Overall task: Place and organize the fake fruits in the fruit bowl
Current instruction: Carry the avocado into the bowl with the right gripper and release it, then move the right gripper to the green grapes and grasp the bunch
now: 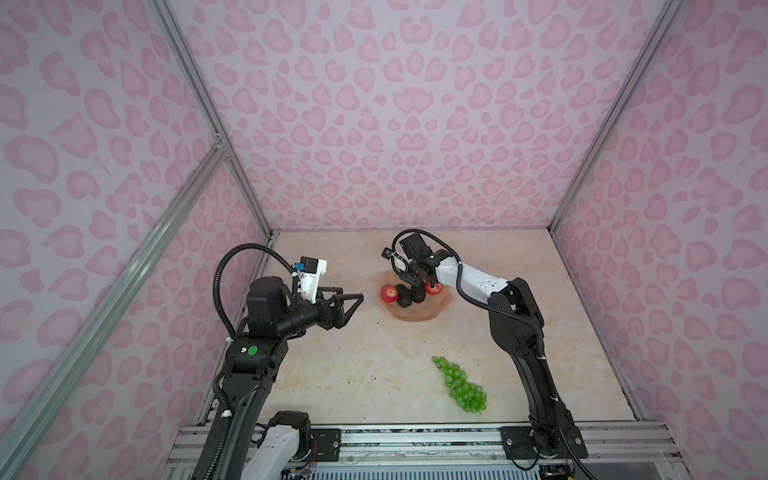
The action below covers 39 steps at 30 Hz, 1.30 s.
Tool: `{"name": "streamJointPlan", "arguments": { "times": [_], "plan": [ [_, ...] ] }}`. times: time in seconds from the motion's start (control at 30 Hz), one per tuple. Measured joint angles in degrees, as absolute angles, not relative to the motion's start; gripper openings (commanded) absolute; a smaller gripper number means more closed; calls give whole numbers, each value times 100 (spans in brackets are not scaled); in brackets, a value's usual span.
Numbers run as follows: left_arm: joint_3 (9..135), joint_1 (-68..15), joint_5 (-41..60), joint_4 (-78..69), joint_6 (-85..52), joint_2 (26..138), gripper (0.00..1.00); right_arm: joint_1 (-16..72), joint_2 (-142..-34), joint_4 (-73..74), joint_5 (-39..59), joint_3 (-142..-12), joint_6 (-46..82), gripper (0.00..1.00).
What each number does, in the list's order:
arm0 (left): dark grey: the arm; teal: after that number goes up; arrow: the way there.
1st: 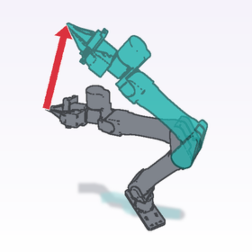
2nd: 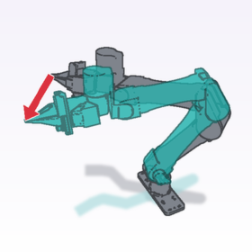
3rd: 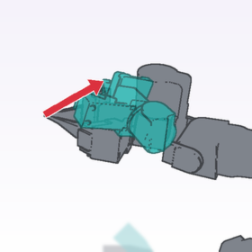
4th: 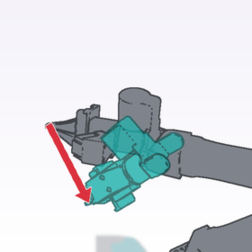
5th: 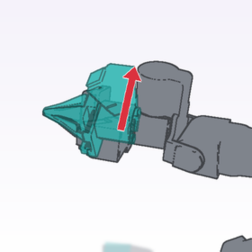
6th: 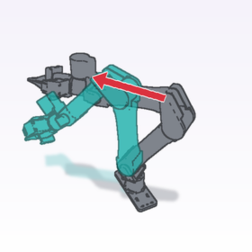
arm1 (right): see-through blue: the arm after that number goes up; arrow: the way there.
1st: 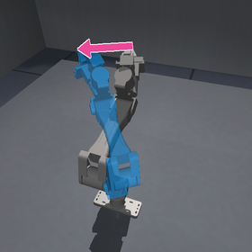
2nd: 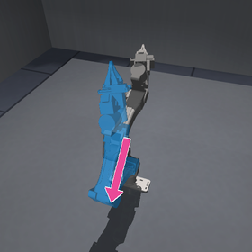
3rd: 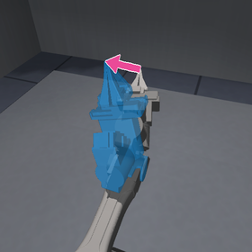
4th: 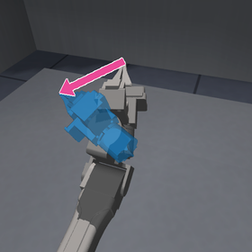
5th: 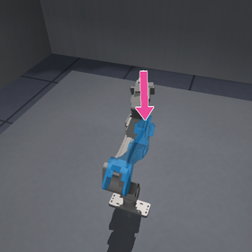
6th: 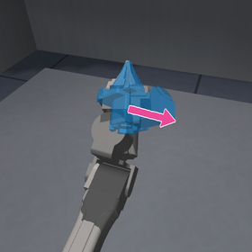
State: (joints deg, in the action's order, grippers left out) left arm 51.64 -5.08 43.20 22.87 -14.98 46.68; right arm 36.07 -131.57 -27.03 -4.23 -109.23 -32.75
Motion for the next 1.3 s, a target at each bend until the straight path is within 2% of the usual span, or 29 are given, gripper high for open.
{"name": "streamJointPlan", "arguments": {
  "times": [0.2, 0.4, 0.53, 0.77, 0.93, 1.1, 1.3],
  "plan": [
    [5172, -510, 4305, 2370, -1494, 4665, 87, 3632, -12936, -2777, -250, -10766, -3249, 72],
    [5172, -510, 4283, 2399, -1474, 4654, 87, 3632, -12440, -2694, -34, -10565, -2906, 78],
    [5188, -508, 4257, 2399, -1437, 4652, 87, 3634, -11679, -2589, 130, -10136, -2274, 80],
    [5218, -510, 4289, 2379, -1389, 4617, 87, 4027, -9251, -2010, 301, -7024, -670, 84],
    [5218, -510, 4355, 2366, -1369, 4626, 87, 4945, -7419, -2034, -174, -5004, 622, 86],
    [5218, -510, 4425, 2292, -1369, 4633, 87, 5955, -6167, -2156, -921, -3940, 1785, 86],
    [5214, -517, 4499, 2261, -1380, 4628, 87, 6606, -5675, -2176, -1693, -3131, 2818, 86]
  ]
}}
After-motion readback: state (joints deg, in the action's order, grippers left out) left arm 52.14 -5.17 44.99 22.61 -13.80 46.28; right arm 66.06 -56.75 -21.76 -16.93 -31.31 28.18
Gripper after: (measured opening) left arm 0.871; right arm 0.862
